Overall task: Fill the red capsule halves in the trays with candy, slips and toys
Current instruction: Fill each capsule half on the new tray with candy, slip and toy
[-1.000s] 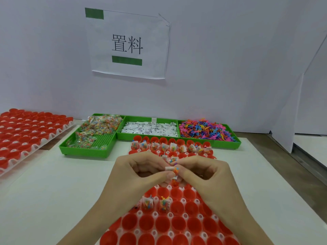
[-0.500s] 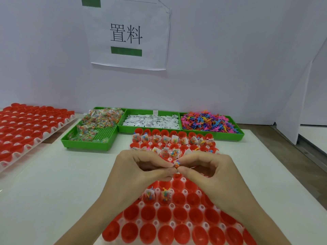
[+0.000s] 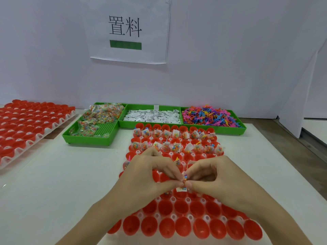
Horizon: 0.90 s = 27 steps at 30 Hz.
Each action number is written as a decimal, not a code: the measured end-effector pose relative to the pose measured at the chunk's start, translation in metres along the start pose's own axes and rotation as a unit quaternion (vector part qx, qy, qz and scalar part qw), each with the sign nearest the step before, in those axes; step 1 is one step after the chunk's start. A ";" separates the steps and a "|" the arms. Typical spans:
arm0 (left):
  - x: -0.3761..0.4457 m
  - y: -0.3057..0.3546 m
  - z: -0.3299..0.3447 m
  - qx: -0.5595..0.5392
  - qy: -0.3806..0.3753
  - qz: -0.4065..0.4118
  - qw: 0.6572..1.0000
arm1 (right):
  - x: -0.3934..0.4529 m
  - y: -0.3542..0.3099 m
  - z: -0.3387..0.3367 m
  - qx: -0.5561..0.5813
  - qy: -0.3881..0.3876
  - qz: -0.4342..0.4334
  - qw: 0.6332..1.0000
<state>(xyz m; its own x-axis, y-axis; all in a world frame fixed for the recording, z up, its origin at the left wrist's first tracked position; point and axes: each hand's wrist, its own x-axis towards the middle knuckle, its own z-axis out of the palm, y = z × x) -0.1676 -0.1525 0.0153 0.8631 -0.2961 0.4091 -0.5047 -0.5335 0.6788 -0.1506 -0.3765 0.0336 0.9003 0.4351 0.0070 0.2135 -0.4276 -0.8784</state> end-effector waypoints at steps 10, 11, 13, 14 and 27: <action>-0.003 -0.003 0.003 0.086 -0.026 -0.023 0.996 | 0.001 0.001 0.008 -0.098 0.002 -0.029 0.995; -0.004 -0.003 0.003 0.093 -0.031 -0.018 0.995 | 0.001 0.000 0.007 -0.115 -0.001 -0.037 0.993; -0.004 -0.002 0.003 0.099 -0.041 0.000 0.994 | 0.001 -0.001 0.007 -0.137 -0.010 -0.051 0.989; -0.004 -0.001 0.003 0.102 -0.046 0.012 0.994 | 0.001 -0.001 0.007 -0.143 -0.014 -0.058 0.988; 0.000 0.003 0.005 0.188 -0.048 0.133 0.972 | -0.001 -0.001 0.005 -0.213 0.011 -0.065 0.975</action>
<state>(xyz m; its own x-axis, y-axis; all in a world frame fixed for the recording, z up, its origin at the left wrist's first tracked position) -0.1689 -0.1584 0.0140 0.7102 -0.5260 0.4679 -0.6834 -0.6747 0.2788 -0.1538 -0.3731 0.0321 0.8624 0.4919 0.1194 0.4597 -0.6623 -0.5916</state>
